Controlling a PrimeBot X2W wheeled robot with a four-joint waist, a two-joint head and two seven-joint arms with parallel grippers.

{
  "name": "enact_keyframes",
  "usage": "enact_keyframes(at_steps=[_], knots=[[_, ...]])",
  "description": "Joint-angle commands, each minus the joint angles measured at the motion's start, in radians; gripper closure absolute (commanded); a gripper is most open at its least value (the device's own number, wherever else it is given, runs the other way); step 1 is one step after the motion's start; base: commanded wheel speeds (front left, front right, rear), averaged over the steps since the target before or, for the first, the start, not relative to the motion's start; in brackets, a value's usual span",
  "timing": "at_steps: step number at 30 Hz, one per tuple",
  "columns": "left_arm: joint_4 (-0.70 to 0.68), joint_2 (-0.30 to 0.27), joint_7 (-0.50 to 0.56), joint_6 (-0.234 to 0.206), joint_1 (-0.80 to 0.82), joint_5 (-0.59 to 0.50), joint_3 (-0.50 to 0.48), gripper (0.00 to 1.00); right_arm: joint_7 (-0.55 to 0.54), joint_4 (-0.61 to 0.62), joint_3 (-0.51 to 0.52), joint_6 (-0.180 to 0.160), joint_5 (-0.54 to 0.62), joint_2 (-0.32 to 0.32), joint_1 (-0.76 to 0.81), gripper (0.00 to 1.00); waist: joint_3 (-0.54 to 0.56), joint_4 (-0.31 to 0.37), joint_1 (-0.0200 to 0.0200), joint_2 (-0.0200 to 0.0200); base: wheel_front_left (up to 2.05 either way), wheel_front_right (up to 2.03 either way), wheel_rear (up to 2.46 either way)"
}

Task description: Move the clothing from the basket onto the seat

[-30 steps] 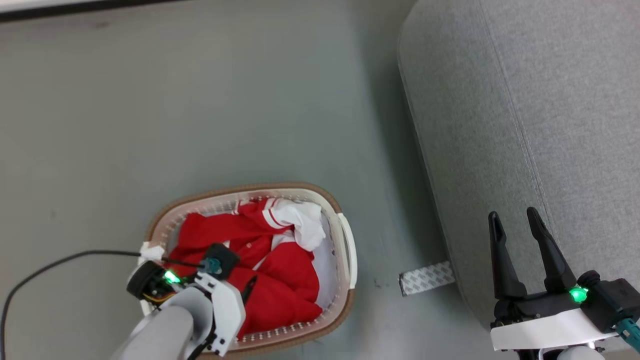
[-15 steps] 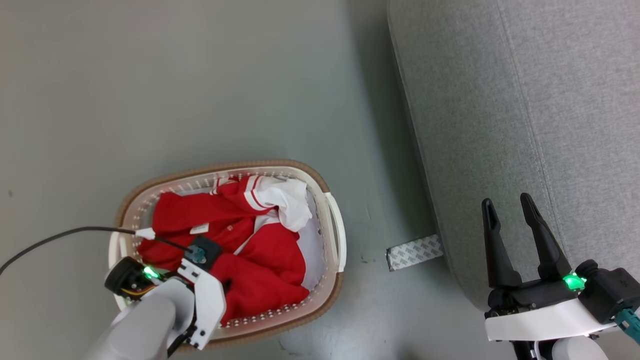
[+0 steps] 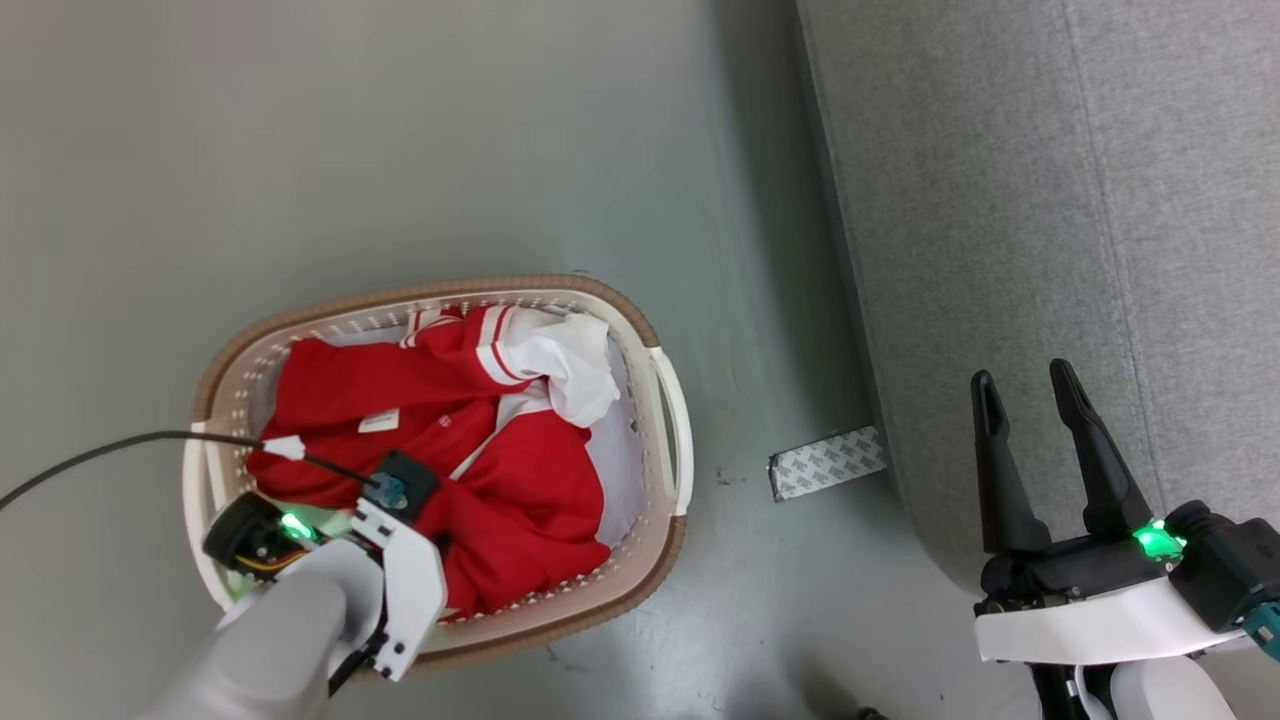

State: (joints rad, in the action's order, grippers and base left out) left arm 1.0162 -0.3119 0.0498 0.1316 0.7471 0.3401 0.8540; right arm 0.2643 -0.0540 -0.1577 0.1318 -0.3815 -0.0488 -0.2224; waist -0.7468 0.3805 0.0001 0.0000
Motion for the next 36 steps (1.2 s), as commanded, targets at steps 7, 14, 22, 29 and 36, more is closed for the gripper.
enact_keyframes(at_steps=[7,14,22,29,36], knots=[[-0.013,0.030,-0.056,-0.002,-0.020,0.105,0.016,1.00,0.000,-0.018,0.016,-0.002,0.011,-0.003,-0.013,0.00,0.046,-0.039,-0.0001,0.0000,0.00,0.00,0.00],[-0.095,0.057,-0.144,-0.002,-0.102,0.252,0.008,1.00,0.000,-0.056,0.026,-0.002,0.036,-0.003,0.012,0.00,0.207,-0.105,-0.0001,0.0000,0.00,0.00,0.00],[-0.265,0.015,-0.143,-0.002,-0.210,0.386,0.041,1.00,0.000,-0.107,0.048,-0.002,0.071,-0.004,0.084,0.00,0.426,-0.189,-0.0001,0.0000,0.00,0.00,0.00],[-0.426,-0.024,-0.111,-0.025,-0.276,0.435,0.031,1.00,0.000,-0.144,0.064,-0.002,0.104,-0.004,0.165,0.00,0.583,-0.253,-0.0001,0.0000,0.00,0.00,0.00],[-0.633,-0.077,-0.066,-0.102,-0.309,0.452,0.009,1.00,0.000,-0.165,0.064,-0.002,0.125,-0.004,0.211,0.00,0.677,-0.289,-0.0001,0.0000,0.00,0.00,0.00]])
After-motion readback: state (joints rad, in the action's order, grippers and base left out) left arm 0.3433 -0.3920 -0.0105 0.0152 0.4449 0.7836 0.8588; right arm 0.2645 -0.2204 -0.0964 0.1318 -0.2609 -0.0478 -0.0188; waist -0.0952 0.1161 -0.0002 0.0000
